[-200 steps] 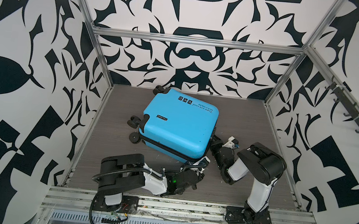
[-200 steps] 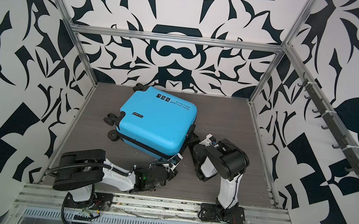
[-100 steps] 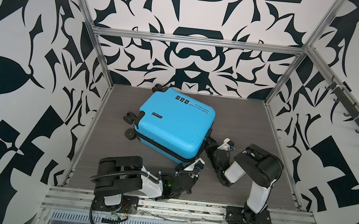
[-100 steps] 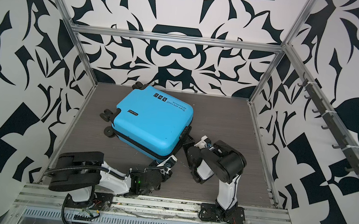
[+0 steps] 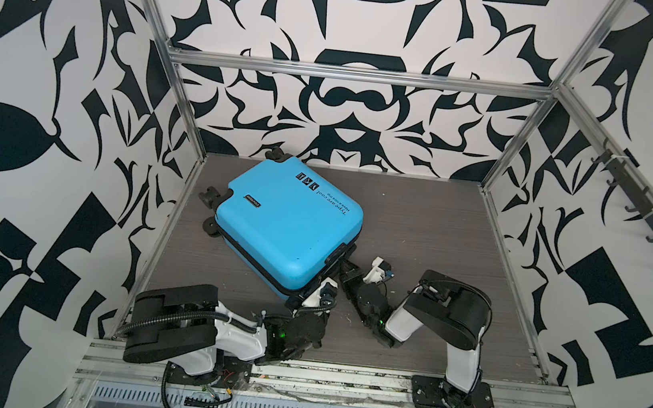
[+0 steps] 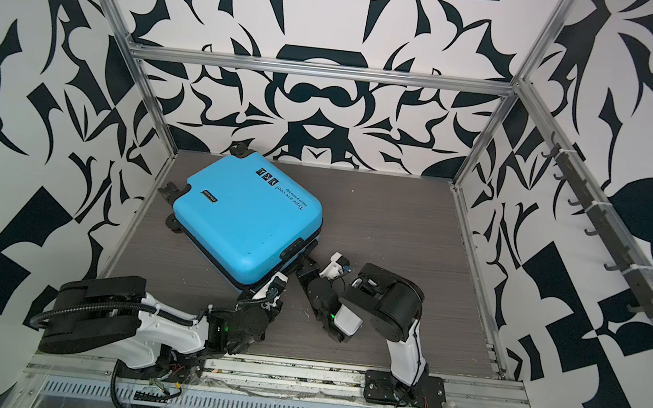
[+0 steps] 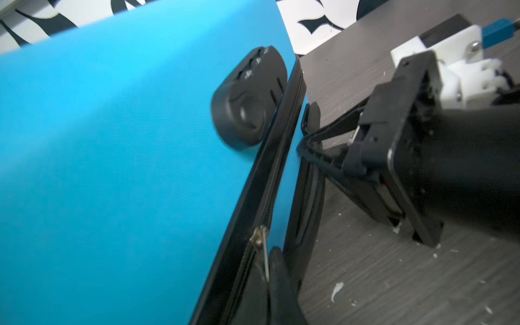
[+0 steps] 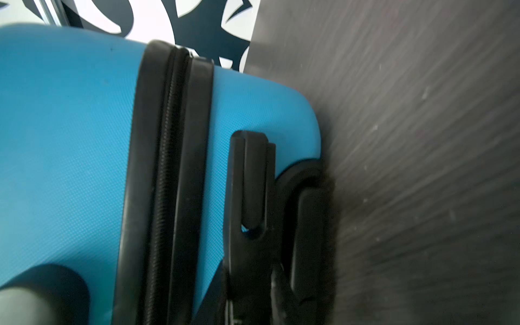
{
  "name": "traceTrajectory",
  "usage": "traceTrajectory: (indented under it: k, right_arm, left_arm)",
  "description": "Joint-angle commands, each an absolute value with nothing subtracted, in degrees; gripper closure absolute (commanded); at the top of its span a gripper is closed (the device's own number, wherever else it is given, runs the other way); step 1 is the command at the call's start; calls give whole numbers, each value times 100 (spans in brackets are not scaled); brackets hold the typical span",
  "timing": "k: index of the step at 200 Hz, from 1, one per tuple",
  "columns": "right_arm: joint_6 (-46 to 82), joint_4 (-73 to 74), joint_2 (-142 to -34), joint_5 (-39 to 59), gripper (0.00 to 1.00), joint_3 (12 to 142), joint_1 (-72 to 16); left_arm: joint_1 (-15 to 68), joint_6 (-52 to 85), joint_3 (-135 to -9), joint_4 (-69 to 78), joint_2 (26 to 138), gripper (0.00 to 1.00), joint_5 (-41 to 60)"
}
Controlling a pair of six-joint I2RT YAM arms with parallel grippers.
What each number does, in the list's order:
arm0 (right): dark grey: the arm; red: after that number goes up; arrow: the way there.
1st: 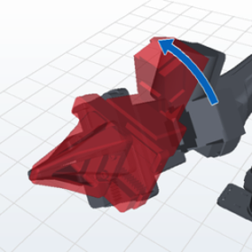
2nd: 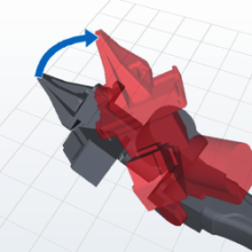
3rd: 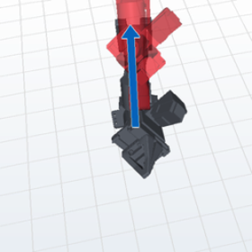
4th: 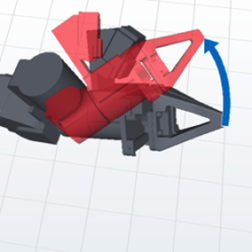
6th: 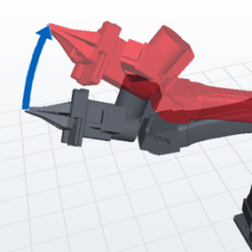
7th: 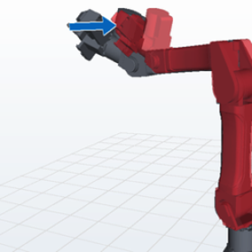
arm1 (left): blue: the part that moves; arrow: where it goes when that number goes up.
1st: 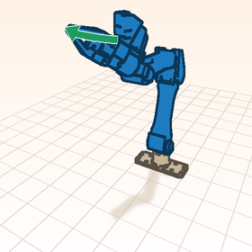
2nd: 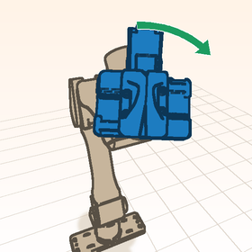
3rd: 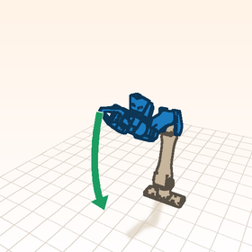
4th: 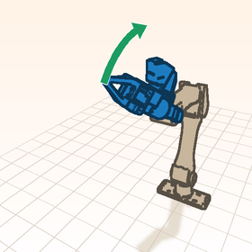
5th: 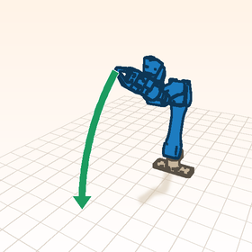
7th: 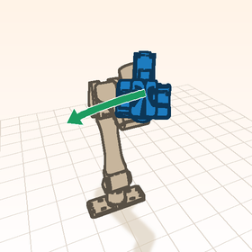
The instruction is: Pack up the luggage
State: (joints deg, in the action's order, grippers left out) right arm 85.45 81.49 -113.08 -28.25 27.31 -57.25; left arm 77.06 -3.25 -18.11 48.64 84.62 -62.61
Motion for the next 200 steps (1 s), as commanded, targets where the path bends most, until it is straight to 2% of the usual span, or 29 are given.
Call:
traceTrajectory:
  k: [1, 34, 76, 132, 155, 176, 200]
  right_arm:
    - [8332, 8187, -11408, -861, 100, 3003, -6534]
    - [8308, 8191, -11357, -868, 100, 2914, -6577]
    - [8280, 8189, -11278, -869, 100, 2813, -6574]
    - [8302, 8191, -11228, -909, 100, 2591, -6434]
    - [8145, 8188, -11004, -951, 81, 2407, -6348]
    - [8068, 8191, -10864, -973, 77, 2287, -6324]
    - [8023, 8191, -10773, -974, 64, 2198, -6269]
  left_arm:
    - [7699, -515, -2586, 6758, 8604, 100, -5360]
    - [7490, 1, -2867, 6446, 8822, 100, -4330]
    - [6964, 848, -2646, 5927, 8425, 100, -3418]
    - [6908, 1048, -2334, 4807, 7479, 100, -3547]
    - [6916, 1099, -2177, 4555, 7070, 100, -3498]
    - [6905, 1082, -2103, 4368, 6830, 100, -3512]
    - [6885, 1045, -2024, 4160, 6576, 100, -3533]
